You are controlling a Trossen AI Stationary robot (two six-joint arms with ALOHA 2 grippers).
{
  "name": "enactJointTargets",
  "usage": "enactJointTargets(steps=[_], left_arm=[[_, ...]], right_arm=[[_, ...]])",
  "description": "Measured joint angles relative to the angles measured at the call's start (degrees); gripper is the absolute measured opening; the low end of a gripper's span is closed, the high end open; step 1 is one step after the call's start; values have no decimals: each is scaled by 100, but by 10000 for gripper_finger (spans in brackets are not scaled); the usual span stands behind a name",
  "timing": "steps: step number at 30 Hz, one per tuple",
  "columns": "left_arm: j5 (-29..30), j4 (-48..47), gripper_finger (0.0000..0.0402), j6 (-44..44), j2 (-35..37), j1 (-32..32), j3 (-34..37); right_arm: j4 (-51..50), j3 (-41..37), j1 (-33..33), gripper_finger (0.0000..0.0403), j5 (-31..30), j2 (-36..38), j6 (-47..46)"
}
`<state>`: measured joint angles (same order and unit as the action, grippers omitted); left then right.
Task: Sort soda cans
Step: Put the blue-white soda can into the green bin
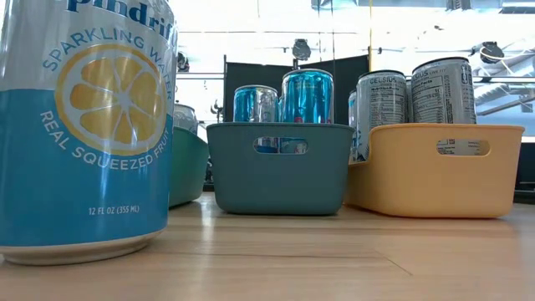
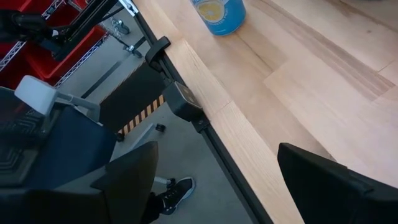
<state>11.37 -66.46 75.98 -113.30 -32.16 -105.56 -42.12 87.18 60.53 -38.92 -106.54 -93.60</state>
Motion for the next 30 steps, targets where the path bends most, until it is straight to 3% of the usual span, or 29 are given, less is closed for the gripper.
enactJointTargets(steps=[5,30], left_arm=[[-172,9,398,3,0,-2,0],[-172,150,400,12,-13,-115,107]], right_arm=[[10,0,2,322,0,0,22],[84,0,0,322,-2,0,144]])
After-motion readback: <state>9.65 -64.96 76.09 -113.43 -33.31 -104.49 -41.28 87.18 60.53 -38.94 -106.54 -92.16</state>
